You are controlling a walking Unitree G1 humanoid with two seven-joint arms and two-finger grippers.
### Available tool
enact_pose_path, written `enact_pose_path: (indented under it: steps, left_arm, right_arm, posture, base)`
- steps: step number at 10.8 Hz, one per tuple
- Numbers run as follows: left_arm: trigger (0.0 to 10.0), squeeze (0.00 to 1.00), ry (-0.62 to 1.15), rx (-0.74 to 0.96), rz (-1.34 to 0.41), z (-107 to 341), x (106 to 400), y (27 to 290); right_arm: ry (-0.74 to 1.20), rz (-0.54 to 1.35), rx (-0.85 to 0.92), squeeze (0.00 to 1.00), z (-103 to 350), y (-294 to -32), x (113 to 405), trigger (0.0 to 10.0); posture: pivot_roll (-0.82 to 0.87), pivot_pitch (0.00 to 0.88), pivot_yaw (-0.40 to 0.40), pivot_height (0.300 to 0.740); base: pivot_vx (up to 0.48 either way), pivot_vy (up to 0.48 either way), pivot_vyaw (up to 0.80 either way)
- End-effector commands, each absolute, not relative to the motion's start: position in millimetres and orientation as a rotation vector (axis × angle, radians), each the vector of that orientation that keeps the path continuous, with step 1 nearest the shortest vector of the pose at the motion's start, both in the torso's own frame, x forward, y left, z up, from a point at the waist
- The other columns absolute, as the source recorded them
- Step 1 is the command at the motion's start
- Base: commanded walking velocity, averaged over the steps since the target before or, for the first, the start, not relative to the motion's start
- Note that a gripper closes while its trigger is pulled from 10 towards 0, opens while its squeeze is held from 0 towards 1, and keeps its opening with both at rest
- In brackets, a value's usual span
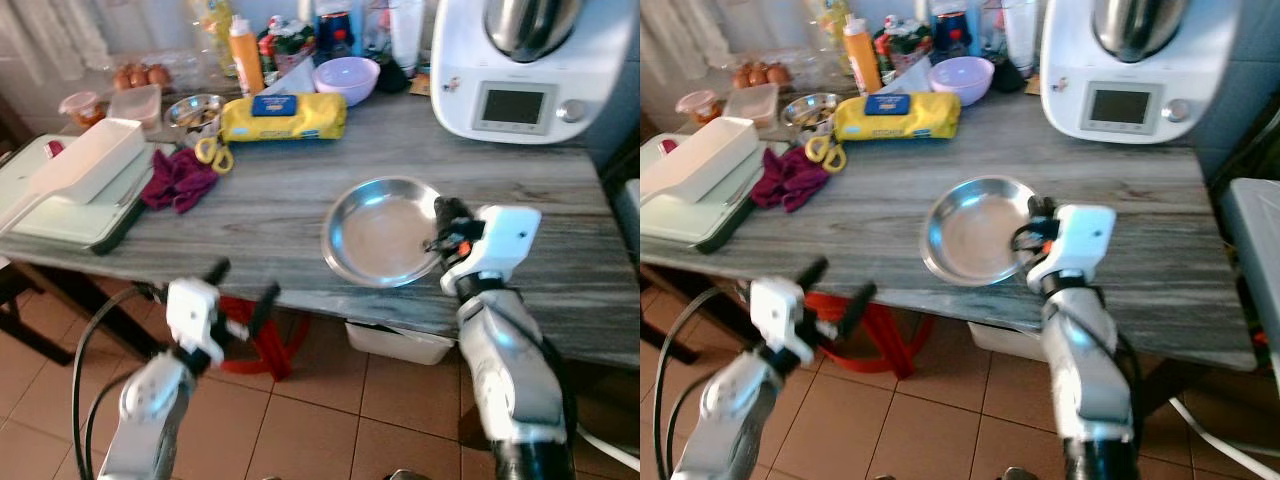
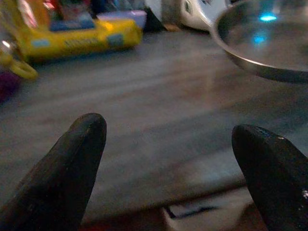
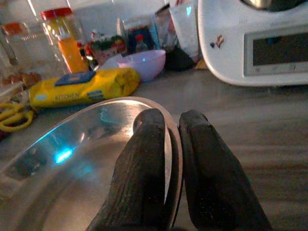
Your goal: Setting the table
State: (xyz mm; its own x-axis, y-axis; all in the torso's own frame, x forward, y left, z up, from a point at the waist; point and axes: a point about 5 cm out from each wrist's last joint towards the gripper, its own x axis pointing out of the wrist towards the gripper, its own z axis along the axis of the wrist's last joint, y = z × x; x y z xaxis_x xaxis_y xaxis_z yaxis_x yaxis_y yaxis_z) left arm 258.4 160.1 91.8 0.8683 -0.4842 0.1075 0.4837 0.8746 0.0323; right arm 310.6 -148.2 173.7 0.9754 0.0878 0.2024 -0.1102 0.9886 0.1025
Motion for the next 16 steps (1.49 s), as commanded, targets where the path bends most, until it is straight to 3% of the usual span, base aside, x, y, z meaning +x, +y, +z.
enact_pose_path:
  steps: [1, 5, 9, 11, 16]
  left_arm:
    - [10.0, 0.0, -0.123, 0.017, -0.535, 96, 257, 160]
    - [10.0, 0.0, -0.115, 0.021, -0.546, 93, 257, 157]
    - [10.0, 0.0, -0.111, 0.014, -0.562, 88, 259, 156]
    - [10.0, 0.0, -0.132, 0.013, -0.549, 92, 261, 154]
    - [10.0, 0.0, -0.172, 0.013, -0.562, 107, 266, 143]
  right_arm:
    - [-0.212, 0.13, 0.124, 0.0, 176, -144, 313, 10.0]
    - [-0.178, 0.126, 0.189, 0.0, 177, -140, 344, 10.0]
    - [-0.068, 0.186, 0.286, 0.0, 167, -115, 374, 10.0]
    - [0.0, 0.236, 0.249, 0.0, 154, -100, 372, 10.0]
    - [0.051, 0.217, 0.174, 0.0, 143, -91, 377, 10.0]
  posture:
    - [-0.09, 0.168, 0.113, 0.74]
    - [-0.07, 0.165, 0.107, 0.74]
    - [-0.06, 0.159, 0.094, 0.74]
    - [-0.06, 0.156, 0.084, 0.74]
    - [-0.07, 0.154, 0.079, 0.74]
  base:
    - [0.0, 0.0, 0.0]
    - [0.0, 0.0, 0.0]
    - [0.0, 0.0, 0.0]
    - [0.0, 0.0, 0.0]
    - [0.0, 0.0, 0.0]
